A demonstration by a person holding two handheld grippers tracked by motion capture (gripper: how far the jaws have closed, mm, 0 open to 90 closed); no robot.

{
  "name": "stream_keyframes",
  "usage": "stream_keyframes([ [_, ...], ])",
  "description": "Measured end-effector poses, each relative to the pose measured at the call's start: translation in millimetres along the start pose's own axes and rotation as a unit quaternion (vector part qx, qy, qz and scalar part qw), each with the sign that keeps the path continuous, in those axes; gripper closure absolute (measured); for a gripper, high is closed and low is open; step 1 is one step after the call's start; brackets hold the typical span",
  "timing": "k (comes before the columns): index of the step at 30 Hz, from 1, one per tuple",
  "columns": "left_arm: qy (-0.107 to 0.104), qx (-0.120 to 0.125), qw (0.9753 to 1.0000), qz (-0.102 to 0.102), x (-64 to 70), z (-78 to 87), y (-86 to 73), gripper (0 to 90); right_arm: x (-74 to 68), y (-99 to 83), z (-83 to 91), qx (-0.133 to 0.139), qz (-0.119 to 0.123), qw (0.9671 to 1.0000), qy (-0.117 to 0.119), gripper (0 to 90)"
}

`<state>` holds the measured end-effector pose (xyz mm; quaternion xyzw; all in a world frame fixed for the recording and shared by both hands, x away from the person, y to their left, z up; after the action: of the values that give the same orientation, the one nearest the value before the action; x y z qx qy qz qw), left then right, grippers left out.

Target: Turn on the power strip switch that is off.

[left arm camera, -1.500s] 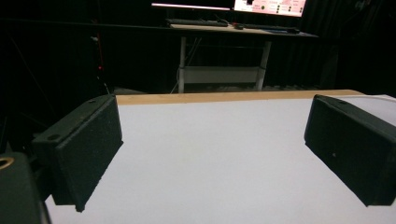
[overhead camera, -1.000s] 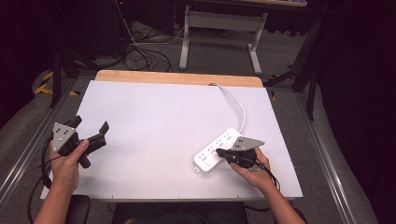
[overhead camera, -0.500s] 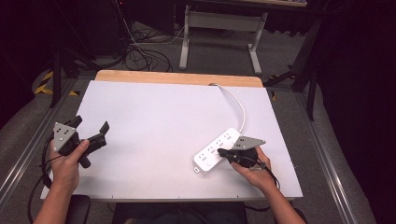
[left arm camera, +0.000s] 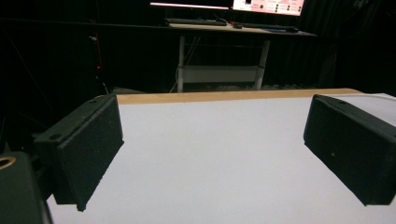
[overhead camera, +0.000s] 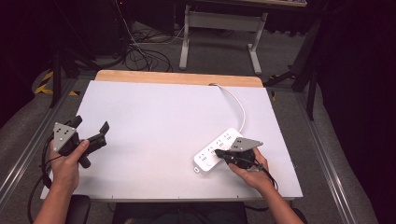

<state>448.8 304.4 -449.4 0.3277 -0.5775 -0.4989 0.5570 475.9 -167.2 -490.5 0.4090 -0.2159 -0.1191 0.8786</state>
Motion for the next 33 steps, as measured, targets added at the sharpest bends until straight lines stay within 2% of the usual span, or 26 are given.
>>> stream_keyframes([
  [5,0.0,0.0,1.0,0.0,0.4,0.7,-0.2,5.3,-0.6,-0.8,-0.9,-0.001,-0.006,1.0,-0.001,90.0],
  [9,0.0,0.0,1.0,0.0,-0.2,0.8,-0.1,5.4,-2.6,1.9,-1.7,-0.016,-0.001,0.9998,-0.009,90.0],
  [13,0.001,0.001,1.0,0.0,0.0,1.2,-0.2,5.4,-3.3,2.3,-2.0,-0.021,0.004,0.9997,-0.011,90.0],
  [16,0.001,0.002,1.0,0.001,-0.2,1.9,-0.1,5.4,-5.4,3.2,-2.3,-0.026,0.018,0.9993,-0.018,90.0],
  [19,0.001,0.002,1.0,0.001,-0.4,2.4,-0.1,5.4,-5.8,3.3,-2.5,-0.031,0.018,0.9992,-0.016,90.0],
  [26,0.001,0.002,1.0,0.0,-0.6,2.6,0.0,5.4,-5.2,3.5,-2.6,-0.03,0.011,0.9994,-0.015,90.0],
  [33,0.001,0.002,1.0,0.002,-0.6,2.7,0.0,5.4,-6.5,3.7,-2.5,-0.03,0.02,0.9991,-0.021,90.0],
])
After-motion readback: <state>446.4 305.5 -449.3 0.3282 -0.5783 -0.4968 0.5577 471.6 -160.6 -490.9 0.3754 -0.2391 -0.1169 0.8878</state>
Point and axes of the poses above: each handheld gripper's, and its own axes: z roughly backward along the jaws, y roughly out of its top, x roughly to its right, the point moved 3 cm from there along -z, roughly forward along the jaws, and after that the axes turned 15 degrees about z, right-handed, at the moved point
